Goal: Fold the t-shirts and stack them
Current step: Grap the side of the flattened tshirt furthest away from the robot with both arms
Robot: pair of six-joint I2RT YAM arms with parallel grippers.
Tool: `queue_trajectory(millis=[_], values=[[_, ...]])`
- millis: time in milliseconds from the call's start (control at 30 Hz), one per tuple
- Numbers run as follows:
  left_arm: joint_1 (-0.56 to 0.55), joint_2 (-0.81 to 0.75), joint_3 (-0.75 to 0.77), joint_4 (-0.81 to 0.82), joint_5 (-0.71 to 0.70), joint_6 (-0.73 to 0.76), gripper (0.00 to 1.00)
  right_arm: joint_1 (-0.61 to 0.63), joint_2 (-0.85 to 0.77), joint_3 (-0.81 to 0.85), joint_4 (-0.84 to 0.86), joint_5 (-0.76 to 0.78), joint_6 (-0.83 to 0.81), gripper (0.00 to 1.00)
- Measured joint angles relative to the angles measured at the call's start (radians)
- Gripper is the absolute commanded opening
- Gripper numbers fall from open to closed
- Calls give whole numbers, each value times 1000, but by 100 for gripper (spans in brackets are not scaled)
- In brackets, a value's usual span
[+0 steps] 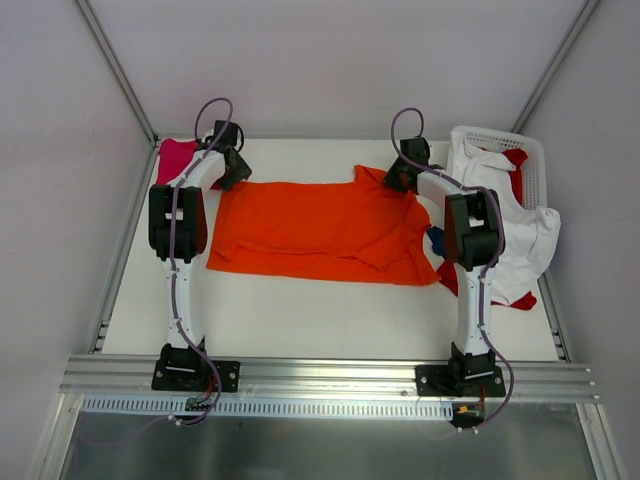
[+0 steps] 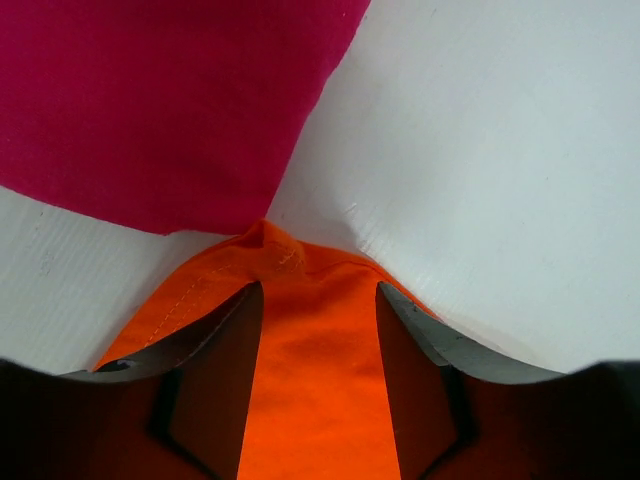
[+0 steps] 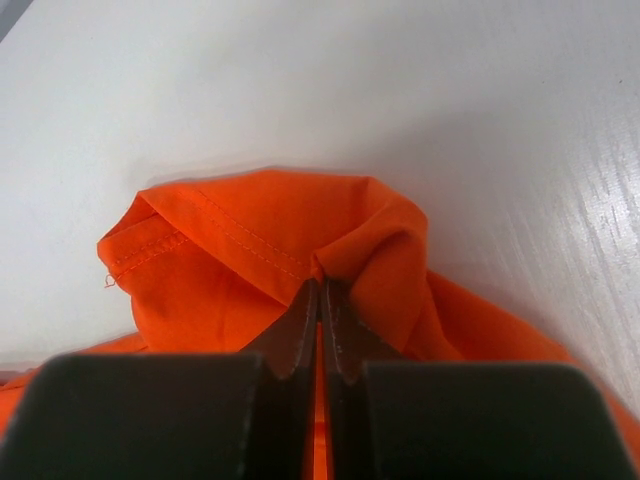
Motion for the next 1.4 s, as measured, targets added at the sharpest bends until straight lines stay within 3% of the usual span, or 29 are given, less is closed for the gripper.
queue_trajectory(millis=[167, 333, 500, 833, 1267, 1400], values=[[0, 0, -2, 1, -13, -1, 47, -2, -2, -9, 14, -6, 1, 0], [0, 0, -2, 2, -53, -3, 59, -4, -2, -9, 16, -12, 3, 1], [0, 0, -2, 2, -89, -20, 59, -4, -2, -9, 16, -13, 3, 1], [0, 0, -2, 1, -133, -31, 39, -6, -2, -10, 17, -20, 5, 1], [0, 23, 61, -38, -146, -42, 0, -10, -2, -10, 18, -32, 7, 0], [0, 40, 86, -57, -157, -42, 0, -10, -2, -10, 18, -32, 7, 1]])
